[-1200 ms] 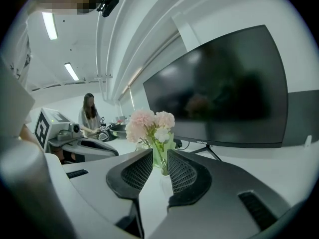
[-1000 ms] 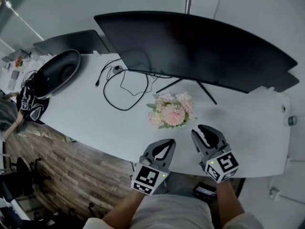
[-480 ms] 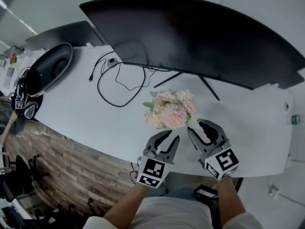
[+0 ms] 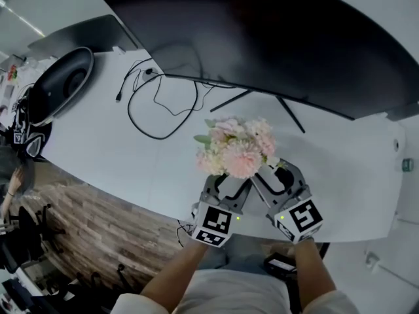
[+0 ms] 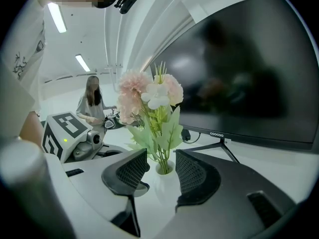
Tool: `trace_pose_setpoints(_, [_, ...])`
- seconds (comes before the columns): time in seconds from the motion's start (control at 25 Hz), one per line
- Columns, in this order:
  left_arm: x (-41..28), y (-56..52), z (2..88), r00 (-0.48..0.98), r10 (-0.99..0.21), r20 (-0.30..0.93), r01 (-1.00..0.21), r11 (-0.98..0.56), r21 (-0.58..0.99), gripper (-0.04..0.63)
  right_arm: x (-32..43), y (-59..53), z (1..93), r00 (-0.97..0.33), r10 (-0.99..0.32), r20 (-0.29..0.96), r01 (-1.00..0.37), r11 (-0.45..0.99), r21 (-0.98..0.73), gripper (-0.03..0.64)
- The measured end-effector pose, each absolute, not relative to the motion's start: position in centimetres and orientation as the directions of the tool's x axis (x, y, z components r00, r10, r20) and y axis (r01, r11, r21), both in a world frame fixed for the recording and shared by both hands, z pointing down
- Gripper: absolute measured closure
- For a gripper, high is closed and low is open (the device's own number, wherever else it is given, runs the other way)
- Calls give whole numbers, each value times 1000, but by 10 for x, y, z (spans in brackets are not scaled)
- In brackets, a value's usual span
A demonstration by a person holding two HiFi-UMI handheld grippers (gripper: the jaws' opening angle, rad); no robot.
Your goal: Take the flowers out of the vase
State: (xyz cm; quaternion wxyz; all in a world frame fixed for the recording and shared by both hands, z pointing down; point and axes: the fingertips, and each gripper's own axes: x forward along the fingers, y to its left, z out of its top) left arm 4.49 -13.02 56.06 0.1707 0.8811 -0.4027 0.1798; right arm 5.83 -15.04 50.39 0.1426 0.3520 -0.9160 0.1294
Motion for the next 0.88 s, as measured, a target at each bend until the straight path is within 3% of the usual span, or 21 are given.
trace_pose_setpoints(0.72, [60,-146,566,639,-627,446,-739,-661,129,387,44,-168,513,-708,-598,376,-679,723,-127,433])
trace_pose_setpoints(0.88, [61,-147,567,640,-623,450,-737,-663,130,388,44,-170,511,-703,-608,369,-685,718,-123,488])
